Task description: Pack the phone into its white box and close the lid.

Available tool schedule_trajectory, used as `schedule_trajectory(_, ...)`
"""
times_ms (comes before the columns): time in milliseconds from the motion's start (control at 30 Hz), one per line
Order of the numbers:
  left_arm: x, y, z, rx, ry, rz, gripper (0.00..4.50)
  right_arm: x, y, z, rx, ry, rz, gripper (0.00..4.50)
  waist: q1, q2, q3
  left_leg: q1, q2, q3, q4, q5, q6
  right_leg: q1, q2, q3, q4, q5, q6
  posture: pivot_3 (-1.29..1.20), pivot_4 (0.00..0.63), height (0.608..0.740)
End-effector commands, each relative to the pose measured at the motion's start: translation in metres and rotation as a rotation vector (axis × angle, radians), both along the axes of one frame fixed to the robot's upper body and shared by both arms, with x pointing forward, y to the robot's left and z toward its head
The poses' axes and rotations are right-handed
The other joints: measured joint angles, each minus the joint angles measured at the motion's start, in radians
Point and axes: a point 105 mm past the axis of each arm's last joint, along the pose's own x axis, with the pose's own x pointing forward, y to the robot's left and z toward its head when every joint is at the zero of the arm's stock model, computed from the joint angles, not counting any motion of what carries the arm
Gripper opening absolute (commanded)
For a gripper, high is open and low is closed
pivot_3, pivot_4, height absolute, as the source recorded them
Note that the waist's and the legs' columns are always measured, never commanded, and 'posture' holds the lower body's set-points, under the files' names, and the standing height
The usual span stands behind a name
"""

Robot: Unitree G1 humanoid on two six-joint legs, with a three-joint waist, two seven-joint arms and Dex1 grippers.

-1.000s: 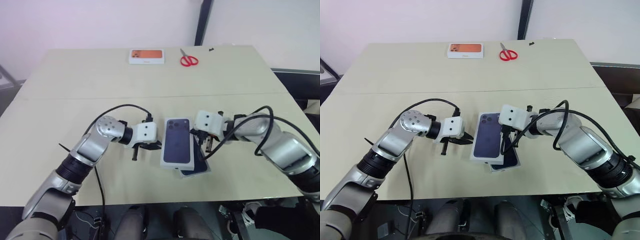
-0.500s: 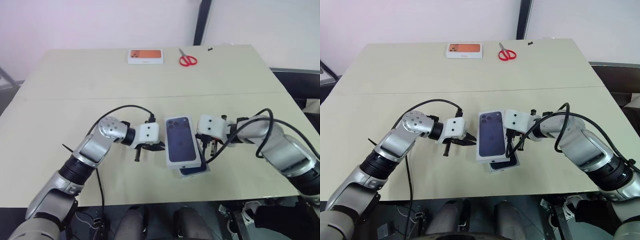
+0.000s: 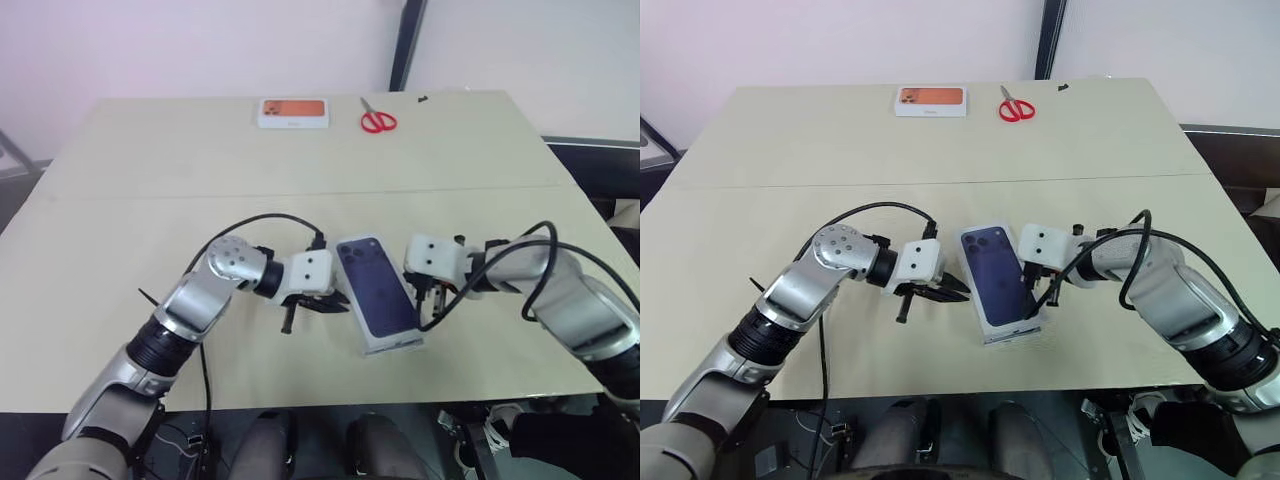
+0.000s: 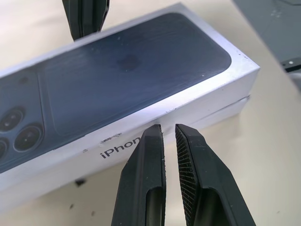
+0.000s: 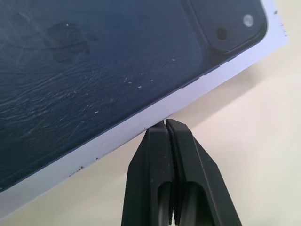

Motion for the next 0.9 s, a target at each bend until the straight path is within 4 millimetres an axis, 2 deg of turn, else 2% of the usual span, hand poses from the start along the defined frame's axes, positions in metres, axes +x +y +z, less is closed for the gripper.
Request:
schedule_trajectory(33,-0.011,-0.011,0.008,-0.02,-0.019,-0.073,0.49,-0.012,0.011,0.011,0.008,-0.029,0.089,0.06,0.0,0.0,0.0,0.0,0.0,0.0,0.0,0.0,0.0,0.0,0.0,0.0,0.0,0.0,0.0,0.0,0.15,0.74)
schedule_trajectory(300,-0.014,-0.011,0.003,-0.001,-0.013,-0.086,0.49,-0.02,0.008,0.004,-0.007,-0.005,0.086,0.06,0.0,0.0,0.0,0.0,0.0,0.0,0.0,0.0,0.001,0.0,0.0,0.0,0.0,0.0,0.0,0.0,0.15,0.74)
schedule_trajectory(633,0.005,-0.005,-0.001,0.002,-0.045,0.017,0.49,-0.011,0.011,0.002,0.017,-0.031,0.042,0.06,0.001,0.0,0.0,0.0,0.0,0.0,0.0,0.0,0.0,0.0,0.0,0.0,0.0,0.0,0.0,0.0,0.15,0.74)
schedule_trajectory(900,0.011,-0.001,-0.001,-0.003,-0.04,0.048,0.49,-0.008,0.011,0.0,0.016,-0.031,0.035,0.06,0.0,0.0,0.0,0.0,0.0,0.0,0.0,0.0,0.0,0.0,0.0,0.0,0.0,0.0,0.0,0.0,0.15,0.74)
